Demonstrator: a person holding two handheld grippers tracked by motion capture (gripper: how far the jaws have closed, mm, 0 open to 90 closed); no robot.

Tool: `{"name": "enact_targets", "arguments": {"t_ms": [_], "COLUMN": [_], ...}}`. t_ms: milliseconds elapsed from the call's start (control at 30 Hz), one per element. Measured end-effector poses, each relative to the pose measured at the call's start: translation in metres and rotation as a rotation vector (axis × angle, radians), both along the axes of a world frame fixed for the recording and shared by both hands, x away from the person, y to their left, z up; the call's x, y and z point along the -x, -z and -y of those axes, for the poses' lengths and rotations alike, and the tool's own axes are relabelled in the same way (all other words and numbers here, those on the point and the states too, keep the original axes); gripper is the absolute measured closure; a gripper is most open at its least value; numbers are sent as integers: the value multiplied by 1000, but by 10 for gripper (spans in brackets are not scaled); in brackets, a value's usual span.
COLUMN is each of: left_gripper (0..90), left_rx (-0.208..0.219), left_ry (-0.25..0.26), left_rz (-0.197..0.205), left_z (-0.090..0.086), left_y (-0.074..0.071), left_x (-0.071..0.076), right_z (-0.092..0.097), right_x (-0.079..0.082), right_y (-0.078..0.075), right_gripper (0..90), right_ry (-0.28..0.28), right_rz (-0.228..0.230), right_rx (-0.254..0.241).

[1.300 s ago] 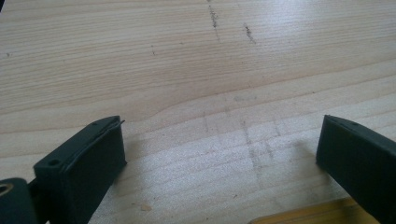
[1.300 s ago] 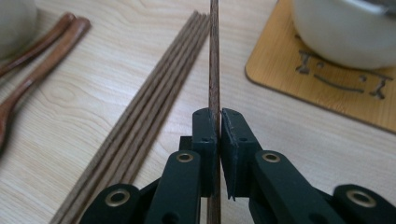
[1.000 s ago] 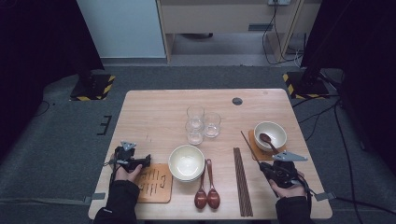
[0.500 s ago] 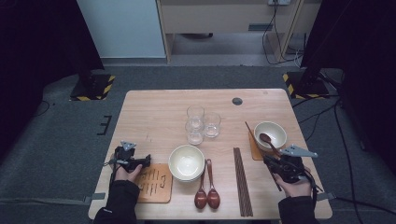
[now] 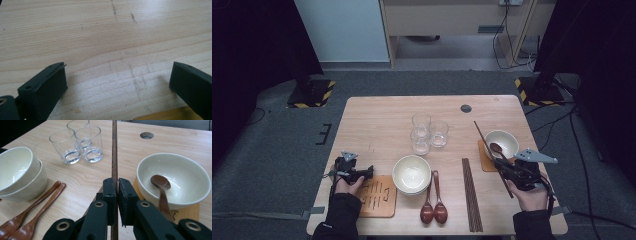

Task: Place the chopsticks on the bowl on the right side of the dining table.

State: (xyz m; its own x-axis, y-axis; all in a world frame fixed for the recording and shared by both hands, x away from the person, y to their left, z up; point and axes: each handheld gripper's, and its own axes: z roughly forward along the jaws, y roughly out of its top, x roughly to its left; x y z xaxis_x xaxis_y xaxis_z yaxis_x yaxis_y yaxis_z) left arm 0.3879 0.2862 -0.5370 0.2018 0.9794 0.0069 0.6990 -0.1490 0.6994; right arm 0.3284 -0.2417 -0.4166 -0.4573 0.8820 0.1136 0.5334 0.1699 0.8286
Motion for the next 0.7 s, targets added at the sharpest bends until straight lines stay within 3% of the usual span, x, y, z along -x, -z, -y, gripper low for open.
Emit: {"name": "enact_targets", "arguments": {"t_ms": [700], "left_gripper": [0], "left_rx": [0], "left_ry": [1], "left_rz": [0], "left_z": [0], "left_y": [0], "left_x": [0], "right_z": [22], "right_x": [-10], "right_y": [-21], "right_gripper": [848], "right_ry": [46], "right_rz": [41], "right_rx": [-33]}}
